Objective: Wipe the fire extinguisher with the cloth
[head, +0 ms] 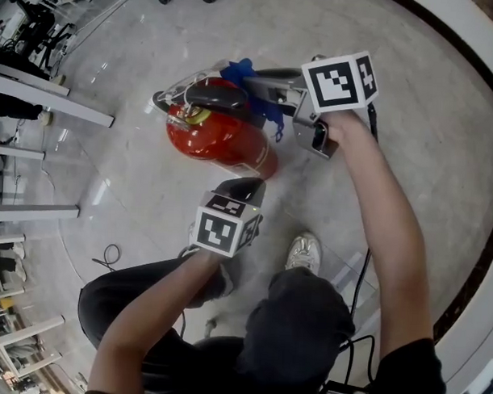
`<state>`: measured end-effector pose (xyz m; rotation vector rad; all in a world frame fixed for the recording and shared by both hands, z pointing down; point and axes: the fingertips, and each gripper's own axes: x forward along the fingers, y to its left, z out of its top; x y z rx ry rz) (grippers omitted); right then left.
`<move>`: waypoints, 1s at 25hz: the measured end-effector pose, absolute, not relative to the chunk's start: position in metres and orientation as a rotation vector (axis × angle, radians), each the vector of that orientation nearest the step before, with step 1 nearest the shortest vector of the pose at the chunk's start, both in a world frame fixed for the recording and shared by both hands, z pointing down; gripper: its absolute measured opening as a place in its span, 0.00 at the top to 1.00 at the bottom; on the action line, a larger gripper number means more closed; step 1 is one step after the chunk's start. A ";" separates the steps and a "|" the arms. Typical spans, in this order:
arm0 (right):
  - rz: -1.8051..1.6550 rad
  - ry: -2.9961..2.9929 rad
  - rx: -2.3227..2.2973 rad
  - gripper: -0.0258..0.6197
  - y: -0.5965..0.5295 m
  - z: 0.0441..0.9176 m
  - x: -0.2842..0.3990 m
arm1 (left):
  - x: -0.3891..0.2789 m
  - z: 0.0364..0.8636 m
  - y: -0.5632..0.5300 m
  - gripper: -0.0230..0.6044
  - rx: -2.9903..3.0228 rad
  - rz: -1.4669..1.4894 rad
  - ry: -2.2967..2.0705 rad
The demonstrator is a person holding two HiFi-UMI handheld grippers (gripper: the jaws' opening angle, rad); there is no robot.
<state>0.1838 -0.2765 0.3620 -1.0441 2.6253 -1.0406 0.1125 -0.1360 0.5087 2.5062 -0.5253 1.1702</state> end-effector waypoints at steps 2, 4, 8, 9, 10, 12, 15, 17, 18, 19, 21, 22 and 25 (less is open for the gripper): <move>-1.080 2.626 -1.062 0.81 -0.282 0.379 0.182 | 0.113 0.513 -0.138 0.96 2.495 1.170 -0.537; -1.138 2.613 -1.076 0.81 -0.286 0.401 0.179 | 0.116 0.518 -0.139 0.96 2.479 1.166 -0.543; -1.264 2.570 -1.092 0.81 -0.292 0.446 0.175 | 0.130 0.535 -0.136 0.96 2.428 1.156 -0.517; -1.293 2.562 -1.095 0.81 -0.292 0.457 0.175 | 0.135 0.539 -0.136 0.96 2.418 1.152 -0.507; -1.318 2.555 -1.097 0.81 -0.292 0.467 0.174 | 0.140 0.543 -0.136 0.96 2.410 1.147 -0.497; -1.362 2.542 -1.094 0.81 -0.292 0.485 0.174 | 0.150 0.548 -0.135 0.96 2.401 1.139 -0.470; -1.410 2.504 -1.056 0.81 -0.294 0.502 0.173 | 0.161 0.552 -0.130 0.96 2.392 1.151 -0.422; -1.441 2.509 -1.062 0.81 -0.295 0.516 0.173 | 0.165 0.555 -0.131 0.96 2.400 1.159 -0.420; -1.461 2.524 -1.077 0.81 -0.294 0.526 0.173 | 0.167 0.557 -0.132 0.96 2.408 1.163 -0.419; -1.485 2.535 -1.091 0.81 -0.293 0.537 0.172 | 0.169 0.559 -0.131 0.96 2.414 1.169 -0.415; -1.541 2.531 -1.104 0.81 -0.291 0.558 0.172 | 0.171 0.562 -0.130 0.96 2.413 1.178 -0.407; -1.568 2.523 -1.107 0.81 -0.290 0.568 0.172 | 0.171 0.565 -0.130 0.96 2.406 1.180 -0.408; -1.652 2.517 -1.120 0.81 -0.286 0.601 0.173 | 0.175 0.574 -0.133 0.96 2.375 1.179 -0.419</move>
